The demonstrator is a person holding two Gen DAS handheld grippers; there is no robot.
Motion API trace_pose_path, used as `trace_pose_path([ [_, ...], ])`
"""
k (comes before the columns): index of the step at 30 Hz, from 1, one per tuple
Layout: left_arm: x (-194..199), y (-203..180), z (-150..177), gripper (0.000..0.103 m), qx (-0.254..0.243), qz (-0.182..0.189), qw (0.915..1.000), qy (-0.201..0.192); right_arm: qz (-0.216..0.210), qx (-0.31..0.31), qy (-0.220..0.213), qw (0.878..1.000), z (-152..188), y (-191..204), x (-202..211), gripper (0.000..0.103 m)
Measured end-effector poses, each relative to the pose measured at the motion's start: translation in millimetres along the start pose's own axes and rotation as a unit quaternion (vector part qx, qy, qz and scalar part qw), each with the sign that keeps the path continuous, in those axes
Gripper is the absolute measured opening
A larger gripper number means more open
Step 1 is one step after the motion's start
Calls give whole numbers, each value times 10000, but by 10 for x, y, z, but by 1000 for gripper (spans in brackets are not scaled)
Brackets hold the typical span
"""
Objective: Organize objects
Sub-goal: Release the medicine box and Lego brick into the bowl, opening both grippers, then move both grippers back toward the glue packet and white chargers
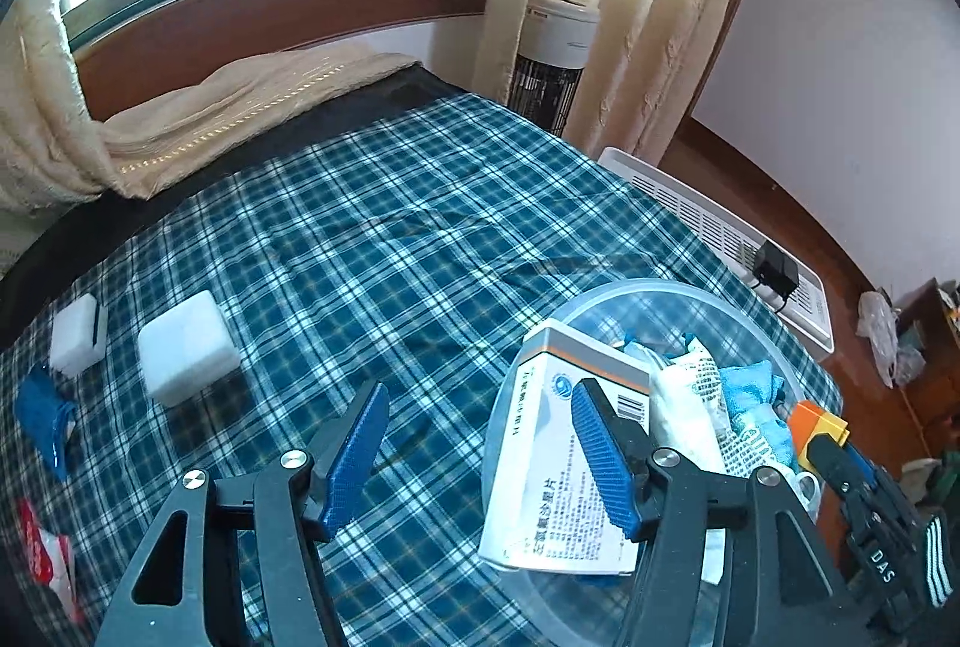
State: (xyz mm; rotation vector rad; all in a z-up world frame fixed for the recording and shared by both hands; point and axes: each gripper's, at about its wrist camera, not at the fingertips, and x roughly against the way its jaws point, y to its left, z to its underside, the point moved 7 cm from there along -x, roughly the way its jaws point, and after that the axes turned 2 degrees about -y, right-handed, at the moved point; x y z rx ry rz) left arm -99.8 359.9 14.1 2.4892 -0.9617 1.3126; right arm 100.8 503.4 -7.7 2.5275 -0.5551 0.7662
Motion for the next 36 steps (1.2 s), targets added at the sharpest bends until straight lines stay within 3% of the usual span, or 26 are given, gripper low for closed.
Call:
trace_pose_path([
  [7, 112, 76, 32, 84, 54, -161, 9998, -128, 45, -47, -132, 9999, -47, 29, 58, 41],
  [15, 239, 205, 86, 94, 158, -308, 9991, -238, -29, -22, -233, 9997, -59, 165, 150, 44],
  [18, 294, 263, 123, 95, 145, -446, 9984, -310, -81, -28, -274, 9996, -60, 222, 186, 52],
  [24, 417, 456, 198, 99, 229, -581, 9972, -413, -257, 26, -306, 9992, -60, 446, 223, 58],
  [36, 700, 1180, 479, 99, 698, -1087, 9905, -482, -740, 338, -181, 9965, 53, 1079, 174, 61],
])
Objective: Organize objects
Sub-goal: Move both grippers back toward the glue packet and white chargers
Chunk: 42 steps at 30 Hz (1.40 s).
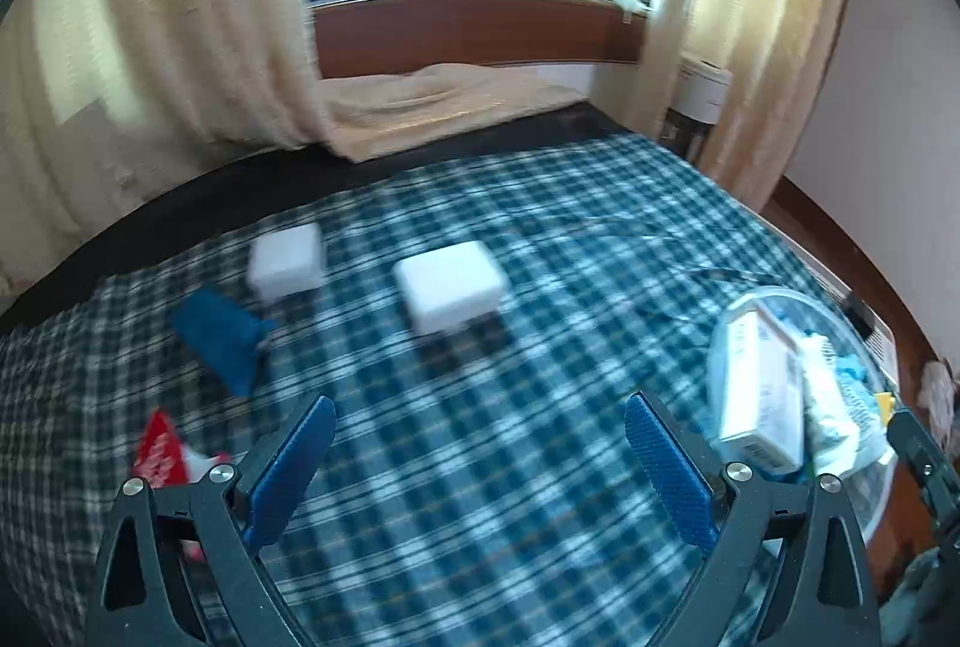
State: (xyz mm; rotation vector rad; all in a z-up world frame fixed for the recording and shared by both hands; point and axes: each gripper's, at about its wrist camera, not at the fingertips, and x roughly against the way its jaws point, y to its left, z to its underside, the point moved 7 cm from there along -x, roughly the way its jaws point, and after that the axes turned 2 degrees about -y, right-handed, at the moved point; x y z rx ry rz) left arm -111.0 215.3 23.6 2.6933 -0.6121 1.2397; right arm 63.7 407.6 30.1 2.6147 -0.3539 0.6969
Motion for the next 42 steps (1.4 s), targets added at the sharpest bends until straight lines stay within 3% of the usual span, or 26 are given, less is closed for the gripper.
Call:
trace_pose_path([
  [23, 106, 1561, 546, 100, 866, -1040, 9907, 166, -723, 710, 526, 9935, 401, 1030, -225, 65],
  [42, -84, 1775, 729, 100, 908, -883, 9911, 410, -994, 1106, 1085, 9829, 674, 1584, -598, 66],
])
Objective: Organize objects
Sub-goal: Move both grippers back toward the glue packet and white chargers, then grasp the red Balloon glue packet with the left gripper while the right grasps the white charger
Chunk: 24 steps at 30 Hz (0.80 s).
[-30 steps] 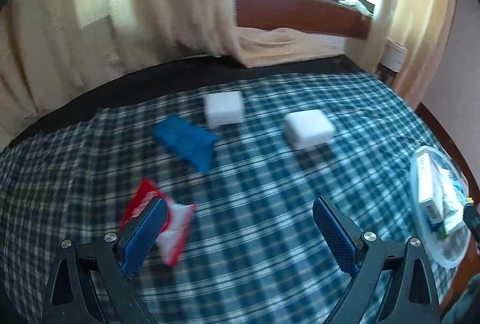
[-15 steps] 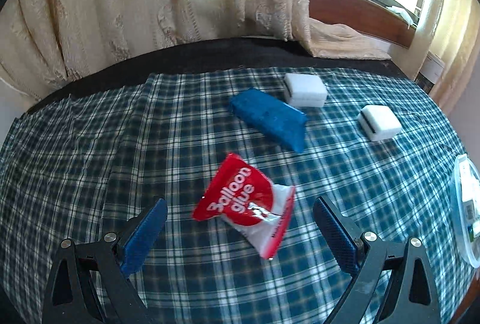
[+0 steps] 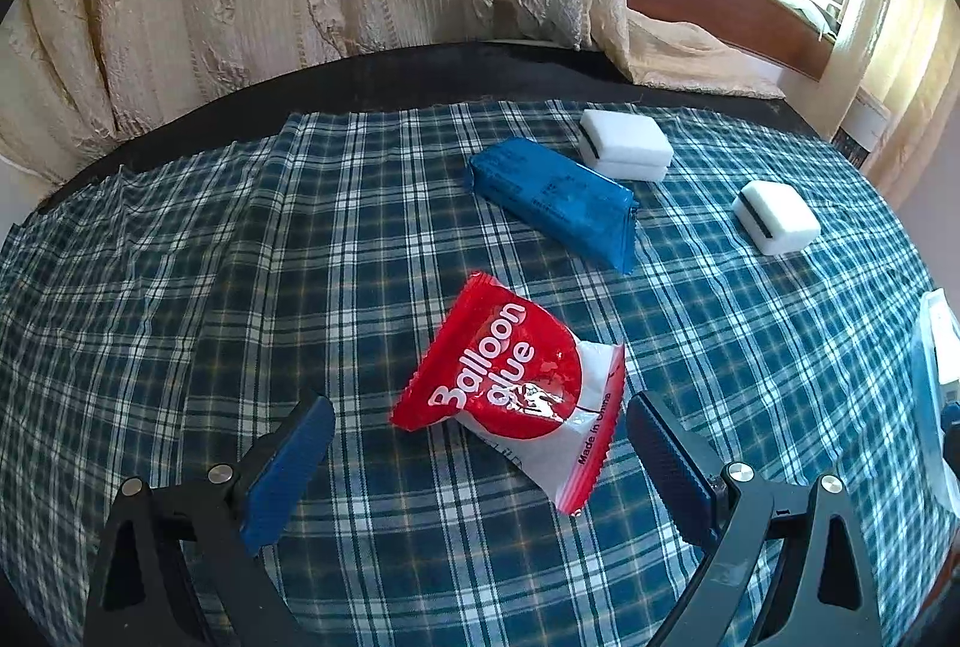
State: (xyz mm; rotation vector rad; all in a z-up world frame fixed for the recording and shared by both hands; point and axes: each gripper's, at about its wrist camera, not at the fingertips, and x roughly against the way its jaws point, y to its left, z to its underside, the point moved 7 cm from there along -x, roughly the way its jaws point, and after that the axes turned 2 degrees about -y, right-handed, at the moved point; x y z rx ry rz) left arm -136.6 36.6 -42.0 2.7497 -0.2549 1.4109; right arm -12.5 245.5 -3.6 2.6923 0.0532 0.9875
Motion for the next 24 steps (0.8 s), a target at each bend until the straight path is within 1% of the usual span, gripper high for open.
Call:
trace_pose_path([
  [7, -36, -36, -13, 100, -176, -149, 9997, -113, -139, 187, 148, 9996, -15, 203, -193, 66],
  [11, -63, -7, -18, 98, -140, -176, 9997, -98, -226, 255, 274, 9990, -27, 314, -346, 66],
  [13, -78, 16, -19, 88, -98, -140, 9998, -64, -222, 271, 309, 9989, -43, 341, -410, 66],
  [15, -95, 34, -11, 79, -62, -94, 9999, -16, -203, 316, 336, 9987, -68, 375, -485, 66],
  [18, -92, 47, -10, 78, -7, -44, 10000, -19, -166, 431, 345, 9983, -116, 417, -591, 66],
  [21, -42, 54, -22, 71, 23, 8, 10000, -78, -64, 469, 380, 9982, -159, 381, -716, 66],
  [23, -9, 57, -28, 67, 38, 44, 9999, -93, 68, 430, 422, 9982, -181, 310, -805, 66],
  [24, 5, 60, -29, 63, 46, 64, 9999, -96, 123, 388, 438, 9982, -201, 272, -846, 66],
])
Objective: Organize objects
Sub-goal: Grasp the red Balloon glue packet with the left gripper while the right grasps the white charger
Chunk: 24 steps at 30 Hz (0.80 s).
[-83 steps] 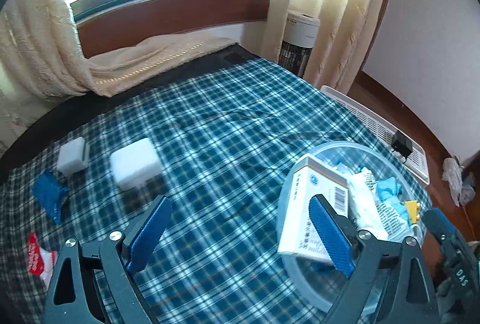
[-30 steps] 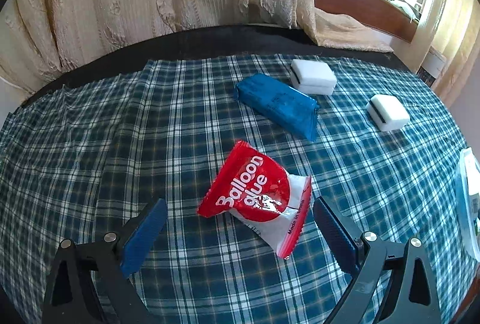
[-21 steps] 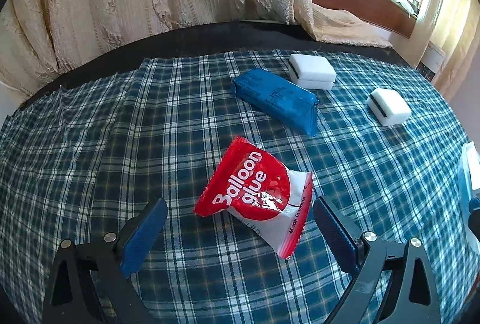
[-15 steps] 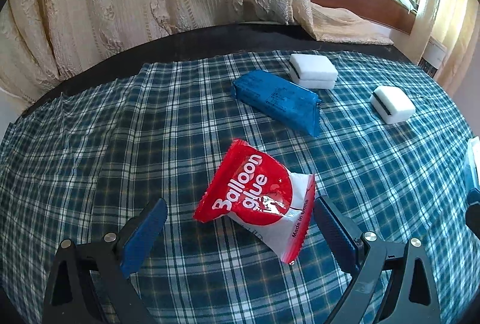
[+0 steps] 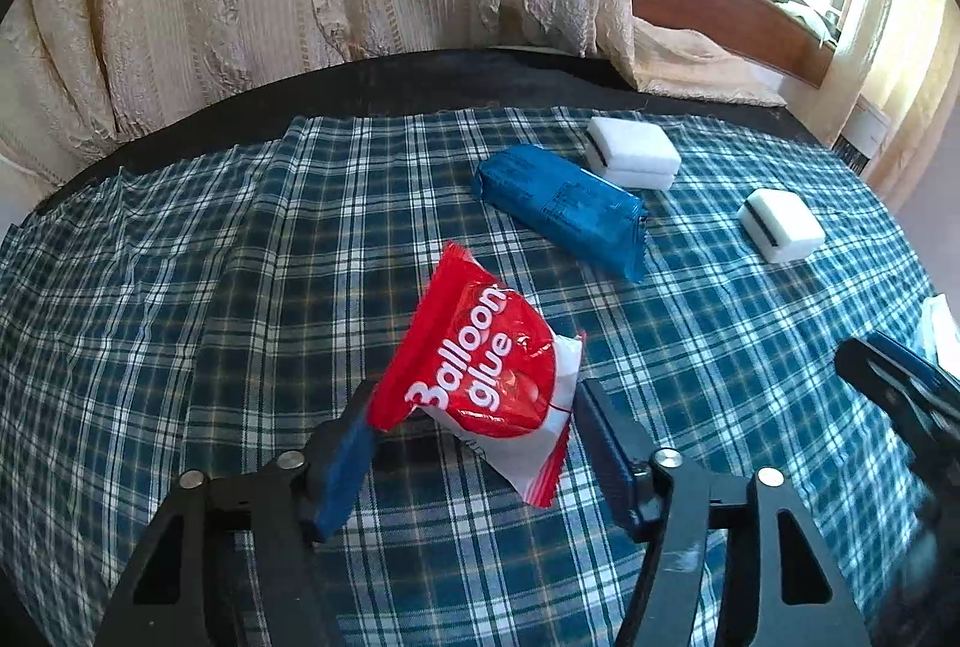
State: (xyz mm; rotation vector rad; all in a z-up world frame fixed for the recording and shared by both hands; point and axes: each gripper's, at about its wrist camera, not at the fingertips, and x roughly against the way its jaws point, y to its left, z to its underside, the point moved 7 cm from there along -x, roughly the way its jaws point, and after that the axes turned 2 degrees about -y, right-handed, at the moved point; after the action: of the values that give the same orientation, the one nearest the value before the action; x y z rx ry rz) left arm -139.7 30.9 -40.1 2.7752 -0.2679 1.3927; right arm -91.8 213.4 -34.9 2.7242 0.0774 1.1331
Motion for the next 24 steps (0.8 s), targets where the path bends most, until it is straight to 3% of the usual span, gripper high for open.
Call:
trace_pose_path([
  [3, 39, 4, 2, 57, 31, 42, 10000, -4, 155, -103, -12, 9998, -98, -106, -87, 66],
  [20, 262, -28, -74, 57, 33, 179, 9995, -245, 631, -18, 103, 9980, -612, -278, -639, 66],
  [24, 262, -34, -71, 57, 36, 187, 9995, -236, 593, 65, 149, 9981, -624, -250, -712, 73],
])
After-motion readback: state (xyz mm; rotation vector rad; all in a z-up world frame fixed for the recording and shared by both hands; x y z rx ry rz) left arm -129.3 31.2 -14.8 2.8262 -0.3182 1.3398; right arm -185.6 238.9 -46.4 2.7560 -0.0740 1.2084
